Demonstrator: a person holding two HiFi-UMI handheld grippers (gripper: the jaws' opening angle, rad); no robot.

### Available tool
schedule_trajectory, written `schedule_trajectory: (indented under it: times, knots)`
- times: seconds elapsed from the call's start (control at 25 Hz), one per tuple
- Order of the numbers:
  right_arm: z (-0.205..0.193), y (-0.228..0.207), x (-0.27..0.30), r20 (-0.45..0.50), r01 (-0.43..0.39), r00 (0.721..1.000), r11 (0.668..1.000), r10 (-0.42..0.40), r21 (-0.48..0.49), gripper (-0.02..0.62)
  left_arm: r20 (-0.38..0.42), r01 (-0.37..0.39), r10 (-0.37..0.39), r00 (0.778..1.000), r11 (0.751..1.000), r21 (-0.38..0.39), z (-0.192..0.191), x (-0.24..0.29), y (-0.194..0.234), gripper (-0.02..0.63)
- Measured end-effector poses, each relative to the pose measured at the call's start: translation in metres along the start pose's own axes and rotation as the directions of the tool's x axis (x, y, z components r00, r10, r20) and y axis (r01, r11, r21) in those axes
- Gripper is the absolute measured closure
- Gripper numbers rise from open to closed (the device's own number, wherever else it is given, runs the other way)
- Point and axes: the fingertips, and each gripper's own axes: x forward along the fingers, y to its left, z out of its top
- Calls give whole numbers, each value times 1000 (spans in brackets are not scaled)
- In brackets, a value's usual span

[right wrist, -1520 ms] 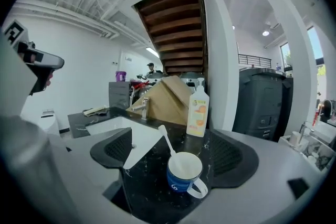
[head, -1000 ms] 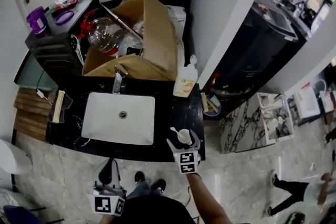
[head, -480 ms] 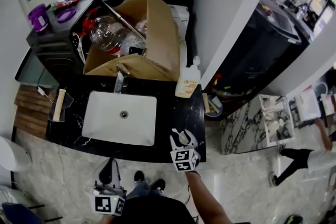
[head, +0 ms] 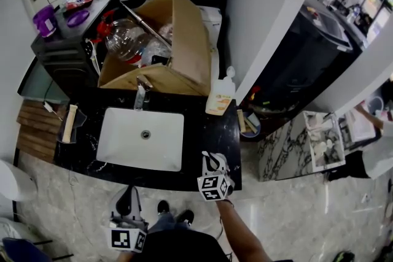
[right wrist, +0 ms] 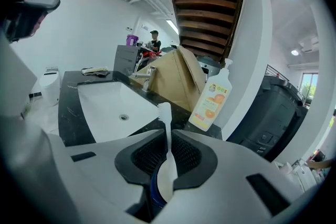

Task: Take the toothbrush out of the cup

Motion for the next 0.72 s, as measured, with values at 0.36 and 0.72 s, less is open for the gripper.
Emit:
schedule_trajectory:
  times: [0.36,0.72]
  knots:
    - [5,-1,-2,20,17,1000,999,-16,-50,554,6,7,-7,1000,1000,-1,0,-2,-1,601]
    - [33,-14,-29,121,72,990,997,-72,7,554,18,40,-40,999,999,3,3,0,-7,601]
